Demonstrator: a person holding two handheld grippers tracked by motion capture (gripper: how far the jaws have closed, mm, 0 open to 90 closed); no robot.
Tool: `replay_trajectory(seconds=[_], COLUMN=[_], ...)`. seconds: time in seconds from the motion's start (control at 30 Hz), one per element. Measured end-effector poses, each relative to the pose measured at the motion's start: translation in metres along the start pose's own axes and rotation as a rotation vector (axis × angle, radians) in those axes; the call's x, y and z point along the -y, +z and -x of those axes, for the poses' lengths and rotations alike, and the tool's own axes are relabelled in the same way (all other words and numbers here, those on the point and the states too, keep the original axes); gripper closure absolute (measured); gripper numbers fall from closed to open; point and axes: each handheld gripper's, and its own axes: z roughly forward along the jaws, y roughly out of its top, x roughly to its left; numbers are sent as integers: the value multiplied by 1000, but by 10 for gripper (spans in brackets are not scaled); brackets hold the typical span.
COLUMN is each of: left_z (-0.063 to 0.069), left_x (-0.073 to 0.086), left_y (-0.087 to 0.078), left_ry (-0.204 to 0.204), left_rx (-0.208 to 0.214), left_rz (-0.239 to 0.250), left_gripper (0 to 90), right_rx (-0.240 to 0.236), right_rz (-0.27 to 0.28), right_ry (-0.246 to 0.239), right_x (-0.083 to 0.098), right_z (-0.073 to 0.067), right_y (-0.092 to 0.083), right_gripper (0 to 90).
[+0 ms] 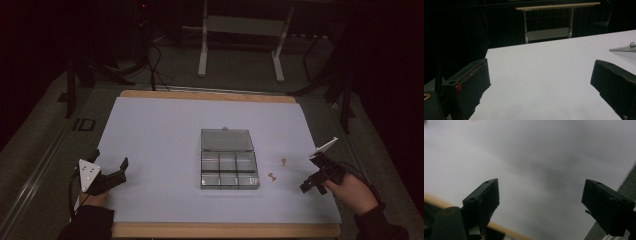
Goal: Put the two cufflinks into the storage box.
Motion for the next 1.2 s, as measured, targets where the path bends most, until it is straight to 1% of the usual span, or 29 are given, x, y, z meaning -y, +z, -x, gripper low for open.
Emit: replay_trajectory(seconds=[0.1,0.17,0.2,0.23,0.27,0.33,0.4,0.47,0.5,0.57,0.6,0.63,0.67,0.7,0.73,0.77,0.83,0.9,0.93,1.0,1.07,1.1,1.13,1.17,1.2], left_z=[0,0,0,0,0,0,0,0,0,0,0,0,0,0,0,0,0,0,0,0,0,0,0,0,0], left_x=[0,0,0,0,0,0,0,0,0,0,0,0,0,0,0,0,0,0,0,0,0,0,0,0,0], left_y=[0,0,0,0,0,0,0,0,0,0,0,0,0,0,0,0,0,0,0,0,0,0,0,0,0], left_ry=[0,1,0,0,-1,1,1,0,0,1,2,2,2,2,2,0,0,1,1,2,2,1,1,2,2], left_rx=[1,1,1,1,1,2,2,3,3,4,4,4,4,4,4,5,5,6,6,6,6,7,7,7,7], left_rz=[0,0,0,0,0,0,0,0,0,0,0,0,0,0,0,0,0,0,0,0,0,1,1,1,1], left_gripper=[26,26,26,26,26,26,26,26,26,26,26,26,26,26,26,26,26,26,26,26,26,26,26,26,26], right_rx=[-6,19,31,37,51,83,82,72,64,67,58,55,52,48,48,31,32,50,55,63,57,57,57,59,59], right_rz=[-65,-107,-119,-123,-131,-132,-139,-142,-147,-157,-164,-167,-167,-165,-165,-145,-146,-139,-140,-133,-129,-128,-128,-126,-126], right_ry=[-74,-165,-217,-281,-327,-444,-518,-589,-608,-656,-666,-689,-706,-730,-730,-770,-806,-872,-894,-928,-963,-974,-974,-1014,-1014], right_x=[3,5,7,9,10,15,18,21,21,22,22,22,22,22,22,21,21,21,21,21,19,18,18,17,17], right_z=[-5,-9,-12,-15,-18,-25,-31,-35,-36,-40,-43,-45,-47,-50,-50,-57,-63,-69,-72,-76,-81,-83,-83,-87,-87], right_y=[5,8,10,11,13,15,17,18,18,18,18,18,18,18,18,16,16,17,17,17,17,17,17,18,18], right_gripper=[149,151,157,167,168,193,193,194,193,195,197,233,239,239,239,240,245,282,283,315,338,342,342,371,371])
